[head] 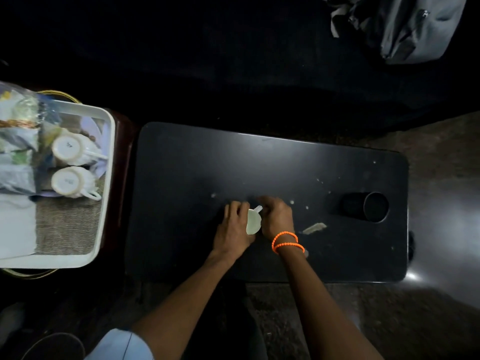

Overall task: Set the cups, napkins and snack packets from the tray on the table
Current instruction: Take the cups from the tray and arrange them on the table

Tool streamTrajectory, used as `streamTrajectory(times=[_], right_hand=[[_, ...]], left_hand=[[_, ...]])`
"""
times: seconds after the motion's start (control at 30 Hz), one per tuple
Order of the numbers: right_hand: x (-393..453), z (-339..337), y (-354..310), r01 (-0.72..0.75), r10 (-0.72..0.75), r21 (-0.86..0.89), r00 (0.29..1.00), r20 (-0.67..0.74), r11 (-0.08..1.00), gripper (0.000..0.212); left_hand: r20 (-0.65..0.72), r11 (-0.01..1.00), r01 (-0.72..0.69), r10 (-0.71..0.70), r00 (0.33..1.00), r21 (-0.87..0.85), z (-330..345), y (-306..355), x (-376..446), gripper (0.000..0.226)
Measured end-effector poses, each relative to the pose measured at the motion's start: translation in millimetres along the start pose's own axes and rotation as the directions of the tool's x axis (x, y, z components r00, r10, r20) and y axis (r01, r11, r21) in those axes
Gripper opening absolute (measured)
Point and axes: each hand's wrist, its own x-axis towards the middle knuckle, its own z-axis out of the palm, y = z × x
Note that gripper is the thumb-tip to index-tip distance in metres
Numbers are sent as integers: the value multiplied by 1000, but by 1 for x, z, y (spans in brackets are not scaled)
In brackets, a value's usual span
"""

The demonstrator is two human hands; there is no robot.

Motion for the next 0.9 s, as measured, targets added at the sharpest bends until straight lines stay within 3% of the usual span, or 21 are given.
streamTrajectory(times=[0.17, 0.33, 0.4, 0.5, 0.53, 0.6, 0.67, 0.73, 0.8, 0.83, 0.9], right_hand=[[4, -2, 8, 5, -5, -46, 1000, 1, 999, 47], [-3, 4, -3, 49, -47, 9, 985, -166, 999, 42], [-4, 12, -19, 89, -83, 28, 981, -176, 996, 37], [-4, 36, -60, 152, -145, 88, 986, -85, 984, 31], [-6, 46, -79, 187, -183, 105, 982, -43, 977, 29], [-9, 65, -119, 297, -302, 144, 953, 18, 944, 29], [-12, 83, -159, 407, -422, 169, 904, 62, 898, 29], [-17, 100, -197, 472, -497, 187, 860, 118, 861, 31], [-23, 115, -230, 477, -519, 234, 838, 168, 847, 34], [-24, 121, -243, 465, -514, 250, 837, 188, 849, 36], [-26, 134, -264, 430, -476, 219, 843, 251, 876, 45]], left_hand=[[15, 999, 4, -3, 1000, -54, 9, 3, -1, 82], [-7, 991, 4, -5, 1000, -135, -7, -19, -11, 98], [-35, 985, 30, -37, 999, -169, -26, -37, -18, 92], [-178, 955, 73, -128, 976, -287, -76, -73, -32, 58], [-273, 946, 80, -170, 947, -314, -97, -86, -37, 46], [-502, 946, 108, -257, 826, -307, -144, -116, -44, 29], [-659, 914, 183, -391, 643, -363, -186, -146, -50, 19], [-705, 838, 260, -545, 454, -480, -216, -172, -54, 19], [-648, 756, 360, -654, 390, -547, -235, -195, -52, 35], [-553, 686, 408, -727, 407, -602, -242, -204, -47, 41], [-218, 459, 448, -844, 491, -768, -253, -211, -35, 52]])
